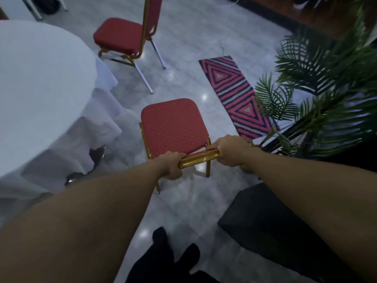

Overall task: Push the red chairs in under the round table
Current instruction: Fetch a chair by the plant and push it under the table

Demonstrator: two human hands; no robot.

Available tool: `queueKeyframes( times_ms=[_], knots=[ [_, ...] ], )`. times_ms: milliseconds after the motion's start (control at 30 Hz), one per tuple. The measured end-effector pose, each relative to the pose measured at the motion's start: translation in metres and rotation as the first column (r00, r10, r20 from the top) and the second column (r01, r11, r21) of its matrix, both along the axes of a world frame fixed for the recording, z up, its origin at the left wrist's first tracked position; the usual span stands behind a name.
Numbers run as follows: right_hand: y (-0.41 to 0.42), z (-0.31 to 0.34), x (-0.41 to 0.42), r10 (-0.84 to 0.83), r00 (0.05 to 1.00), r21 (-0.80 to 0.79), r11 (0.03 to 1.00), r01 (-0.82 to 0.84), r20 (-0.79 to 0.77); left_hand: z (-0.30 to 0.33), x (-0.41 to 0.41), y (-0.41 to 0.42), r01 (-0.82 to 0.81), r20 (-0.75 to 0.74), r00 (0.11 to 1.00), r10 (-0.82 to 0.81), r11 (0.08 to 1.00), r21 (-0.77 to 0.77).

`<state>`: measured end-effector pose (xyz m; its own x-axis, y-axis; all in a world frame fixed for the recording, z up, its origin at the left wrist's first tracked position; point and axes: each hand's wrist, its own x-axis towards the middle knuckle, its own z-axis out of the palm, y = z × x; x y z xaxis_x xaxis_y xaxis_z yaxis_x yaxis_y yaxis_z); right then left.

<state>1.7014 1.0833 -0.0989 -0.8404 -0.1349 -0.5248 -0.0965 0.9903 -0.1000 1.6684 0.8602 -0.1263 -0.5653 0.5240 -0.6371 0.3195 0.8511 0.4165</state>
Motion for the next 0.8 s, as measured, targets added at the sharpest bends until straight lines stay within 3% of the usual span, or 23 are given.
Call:
queueKeyframes(
  times_ms=[567, 800],
  knots=[
    [-0.002, -0.010, -0.180, 0.127, 0.992, 0.030, 0.991, -0.128, 0.026, 0.010, -0.136, -0.014, -0.109, 0.025, 0.994, 0.110, 0.994, -0.006],
    [-0.014, -0.010, -0.249, 0.309, 0.951, 0.016, 0.951, -0.309, 0.017, 0.016, -0.172, -0.027, -0.238, 0.028, 0.971, 0.238, 0.971, 0.018]
  ],
)
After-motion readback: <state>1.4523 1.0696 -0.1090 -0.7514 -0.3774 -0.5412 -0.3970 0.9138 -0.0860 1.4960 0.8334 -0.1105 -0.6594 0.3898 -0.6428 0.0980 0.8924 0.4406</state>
